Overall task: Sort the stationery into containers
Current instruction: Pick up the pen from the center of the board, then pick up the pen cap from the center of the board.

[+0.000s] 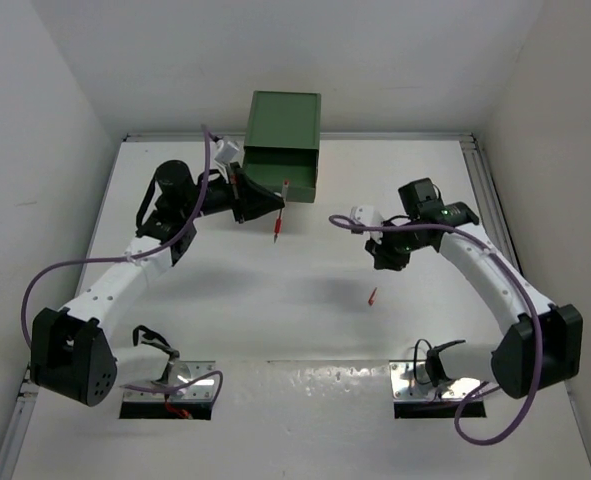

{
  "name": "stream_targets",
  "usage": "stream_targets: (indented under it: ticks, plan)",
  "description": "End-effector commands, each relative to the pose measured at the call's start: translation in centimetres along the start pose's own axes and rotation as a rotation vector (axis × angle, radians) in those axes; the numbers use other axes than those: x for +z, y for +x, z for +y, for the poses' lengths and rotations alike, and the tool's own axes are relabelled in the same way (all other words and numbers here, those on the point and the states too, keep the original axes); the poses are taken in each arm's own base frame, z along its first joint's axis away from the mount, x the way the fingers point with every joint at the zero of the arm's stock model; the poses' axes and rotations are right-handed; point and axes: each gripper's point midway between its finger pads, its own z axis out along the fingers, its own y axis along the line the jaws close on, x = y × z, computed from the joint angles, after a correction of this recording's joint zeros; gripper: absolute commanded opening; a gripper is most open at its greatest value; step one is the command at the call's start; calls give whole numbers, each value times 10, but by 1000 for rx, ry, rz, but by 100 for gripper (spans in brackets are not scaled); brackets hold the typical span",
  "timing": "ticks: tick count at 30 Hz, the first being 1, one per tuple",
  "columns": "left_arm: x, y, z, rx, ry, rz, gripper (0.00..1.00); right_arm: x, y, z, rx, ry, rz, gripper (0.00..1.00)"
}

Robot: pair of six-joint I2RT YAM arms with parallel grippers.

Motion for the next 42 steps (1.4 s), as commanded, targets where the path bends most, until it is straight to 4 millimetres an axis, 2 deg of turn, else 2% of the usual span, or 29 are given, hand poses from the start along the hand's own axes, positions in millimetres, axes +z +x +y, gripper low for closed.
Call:
stream_targets:
  ticks: [1, 4, 8, 9, 10, 12, 13, 16, 21, 31, 42]
  plan:
    - [-8, -4, -1, -8, 13, 0, 0, -7, 2, -11, -346, -70, 85, 26]
    - [-12, -3, 6, -13, -7, 5, 0, 5, 13, -15, -472, -150, 164, 30]
    - [-19, -1, 14, -18, -40, 8, 0, 27, 26, -4, -628, -231, 231, 34]
    - [-22, -2, 15, -19, -48, 5, 0, 33, 38, 5, -641, -262, 250, 35]
    - [-23, -2, 17, -20, -57, 2, 0, 41, 36, 5, -674, -250, 244, 35]
    - [-27, -1, 21, -34, -71, -1, 0, 51, 51, 14, -697, -275, 271, 35]
    - [-28, -1, 22, -38, -74, -1, 0, 57, 50, 14, -721, -265, 268, 35]
    - [-32, -1, 26, -46, -85, -1, 0, 68, 64, 20, -738, -286, 288, 35]
    - [-36, 4, 36, -87, -100, 12, 0, 78, 77, 30, -756, -324, 313, 37]
    - [-39, 9, 39, -101, -122, -5, 0, 101, 79, 27, -784, -328, 328, 39]
    - [-45, 10, 47, -107, -143, -8, 0, 110, 100, 34, -832, -392, 375, 33]
